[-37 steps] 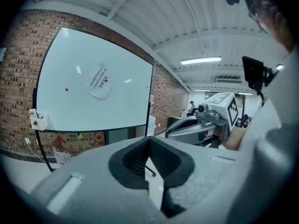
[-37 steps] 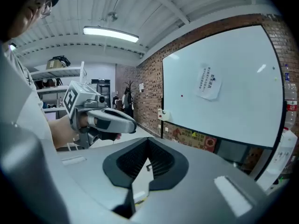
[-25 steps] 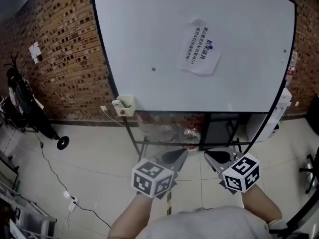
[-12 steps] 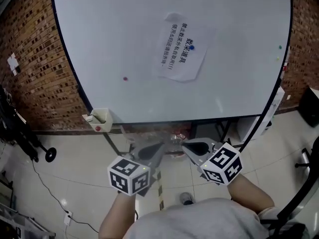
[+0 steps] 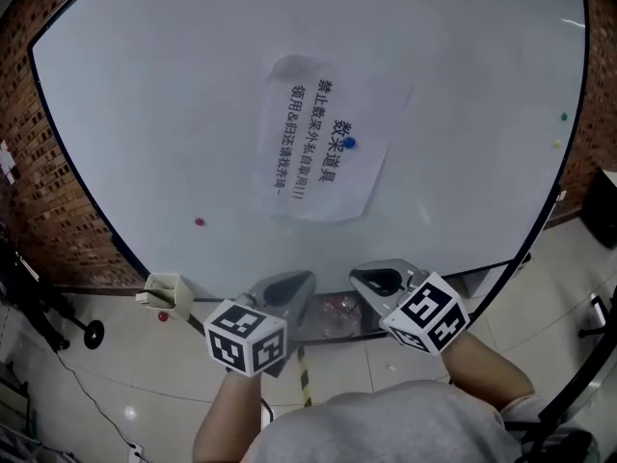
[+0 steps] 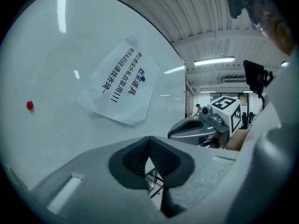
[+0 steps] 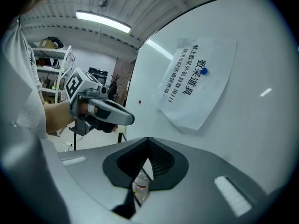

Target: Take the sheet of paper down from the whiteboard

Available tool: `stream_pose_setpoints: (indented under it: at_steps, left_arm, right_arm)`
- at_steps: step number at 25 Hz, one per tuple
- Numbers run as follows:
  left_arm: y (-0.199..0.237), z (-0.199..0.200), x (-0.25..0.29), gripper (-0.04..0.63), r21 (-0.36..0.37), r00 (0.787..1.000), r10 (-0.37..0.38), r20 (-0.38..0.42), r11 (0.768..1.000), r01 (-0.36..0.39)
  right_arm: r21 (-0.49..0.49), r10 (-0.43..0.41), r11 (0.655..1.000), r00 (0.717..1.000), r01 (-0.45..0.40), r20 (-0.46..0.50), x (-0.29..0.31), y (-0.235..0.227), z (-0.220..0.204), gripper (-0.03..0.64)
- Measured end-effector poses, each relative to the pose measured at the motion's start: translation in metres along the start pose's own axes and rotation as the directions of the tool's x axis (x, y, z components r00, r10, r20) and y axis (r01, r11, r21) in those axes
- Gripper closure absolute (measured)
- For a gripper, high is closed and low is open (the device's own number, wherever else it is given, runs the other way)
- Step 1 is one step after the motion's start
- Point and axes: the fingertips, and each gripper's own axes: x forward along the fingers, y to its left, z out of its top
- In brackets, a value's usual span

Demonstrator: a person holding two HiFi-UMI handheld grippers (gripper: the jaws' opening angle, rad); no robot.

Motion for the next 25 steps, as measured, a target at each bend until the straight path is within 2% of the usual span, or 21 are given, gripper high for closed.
stream_pose_setpoints:
  at_steps: [9,13,15,18,21,23,25]
  left_arm:
    - [0.047,0.009,0.027,0.594,-0.006,1.0,-0.009,-0.028,1.0,0.009]
    - [0.059,0.025,0.027,0.594,0.024,0.999,-0.034,-0.029,0.999,0.035]
    - [0.061,0.035,0.025,0.594,0.029,0.998,-0.057,-0.018,0.998,0.057]
    - [0.065,0.045,0.02,0.594,0.043,0.998,-0.069,-0.001,0.997,0.068]
    - [0.068,0.048,0.014,0.594,0.047,0.997,-0.071,0.015,0.996,0.07]
    - [0.073,0.048,0.011,0.594,0.057,0.998,-0.063,0.014,0.996,0.063]
    - [0.08,0.047,0.009,0.594,0.06,0.999,-0.052,0.013,0.997,0.051]
  right_arm:
    - [-0.084,-0.129,0.987,0.99,0.134,0.055,0.019,-0.066,0.036,0.618]
    - [-0.121,-0.2,0.969,0.972,0.215,0.119,0.017,-0.08,0.068,0.617]
    - [-0.144,-0.243,0.953,0.957,0.266,0.155,0.013,-0.088,0.087,0.589]
    - [-0.198,-0.333,0.905,0.916,0.377,0.223,0.005,-0.105,0.115,0.556]
    - [-0.284,-0.412,0.826,0.865,0.487,0.288,0.0,-0.118,0.14,0.51]
    - [-0.333,-0.44,0.78,0.843,0.529,0.309,0.001,-0.122,0.153,0.492]
    - [-0.36,-0.462,0.751,0.83,0.553,0.311,0.004,-0.124,0.161,0.488]
